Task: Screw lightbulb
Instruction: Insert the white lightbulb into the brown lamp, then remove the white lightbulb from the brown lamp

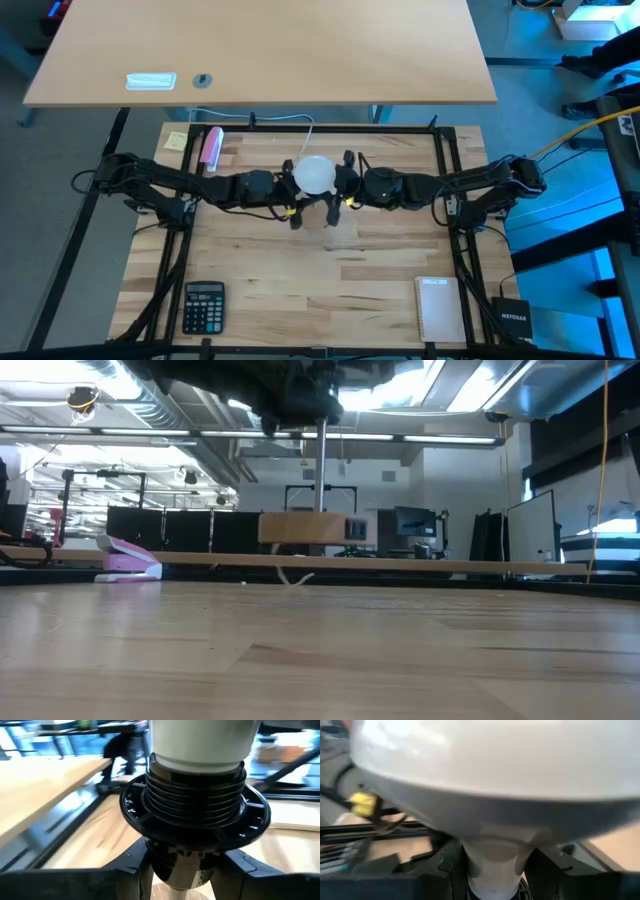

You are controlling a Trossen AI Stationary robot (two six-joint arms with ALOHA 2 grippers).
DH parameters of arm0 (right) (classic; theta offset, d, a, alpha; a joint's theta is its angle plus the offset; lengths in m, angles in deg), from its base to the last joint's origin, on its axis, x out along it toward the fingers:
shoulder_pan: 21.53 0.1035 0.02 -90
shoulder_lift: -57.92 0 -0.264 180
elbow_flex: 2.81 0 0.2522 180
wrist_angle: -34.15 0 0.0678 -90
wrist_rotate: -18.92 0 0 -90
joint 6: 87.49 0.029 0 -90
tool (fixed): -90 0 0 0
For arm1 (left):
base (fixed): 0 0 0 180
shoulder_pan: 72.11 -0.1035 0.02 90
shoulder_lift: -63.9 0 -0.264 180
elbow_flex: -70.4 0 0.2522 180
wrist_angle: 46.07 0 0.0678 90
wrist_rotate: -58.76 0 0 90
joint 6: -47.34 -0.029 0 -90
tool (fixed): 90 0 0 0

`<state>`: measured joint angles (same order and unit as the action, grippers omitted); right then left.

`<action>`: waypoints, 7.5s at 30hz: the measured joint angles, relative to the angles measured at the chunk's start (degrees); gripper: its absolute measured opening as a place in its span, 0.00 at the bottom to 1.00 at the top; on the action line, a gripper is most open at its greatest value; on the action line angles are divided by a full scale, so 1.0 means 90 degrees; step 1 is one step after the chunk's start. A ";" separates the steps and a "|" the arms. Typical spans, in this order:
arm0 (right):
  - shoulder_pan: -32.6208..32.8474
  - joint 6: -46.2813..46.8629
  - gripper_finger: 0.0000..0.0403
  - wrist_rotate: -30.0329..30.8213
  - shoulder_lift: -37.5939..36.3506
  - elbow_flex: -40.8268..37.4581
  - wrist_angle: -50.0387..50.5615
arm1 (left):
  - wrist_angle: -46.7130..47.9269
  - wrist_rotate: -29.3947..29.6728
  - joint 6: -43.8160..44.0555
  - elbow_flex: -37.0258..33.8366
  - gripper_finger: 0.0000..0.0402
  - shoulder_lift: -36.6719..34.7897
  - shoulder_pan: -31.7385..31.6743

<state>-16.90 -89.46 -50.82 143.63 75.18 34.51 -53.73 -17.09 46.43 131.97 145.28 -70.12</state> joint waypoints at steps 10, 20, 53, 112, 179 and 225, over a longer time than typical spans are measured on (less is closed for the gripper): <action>-0.0011 0.0009 0.38 0.0232 0.0127 0.0007 -0.0075 | 0.0078 0.0540 -0.0105 -0.0002 0.33 0.0019 0.0042; -0.0027 -0.0310 0.77 -0.0445 -0.0246 -0.0035 0.0978 | 0.0144 0.0365 -0.0212 0.0010 0.33 0.0000 0.0047; -0.0015 -0.0404 0.42 -0.3491 -0.0095 -0.0017 -0.0073 | -0.0186 -0.3692 -0.0319 0.0010 0.33 0.0303 -0.0225; 0.0733 0.0204 0.92 0.0664 -0.1238 -0.2181 0.0462 | -0.1505 -0.0179 -0.0057 -0.0685 0.48 0.1338 -0.0283; 0.0721 0.0142 0.92 0.0720 -0.0946 -0.2179 0.0275 | -0.4211 0.0006 0.0643 -0.1763 0.59 0.1202 -0.0263; 0.0221 -0.0090 0.71 0.0914 0.0683 -0.1001 -0.2165 | -0.4129 0.0013 0.0607 -0.1707 0.38 0.1214 -0.0234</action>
<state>-14.91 -90.27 -42.59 149.77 66.17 15.03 -90.88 -16.98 51.89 116.61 156.21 -72.23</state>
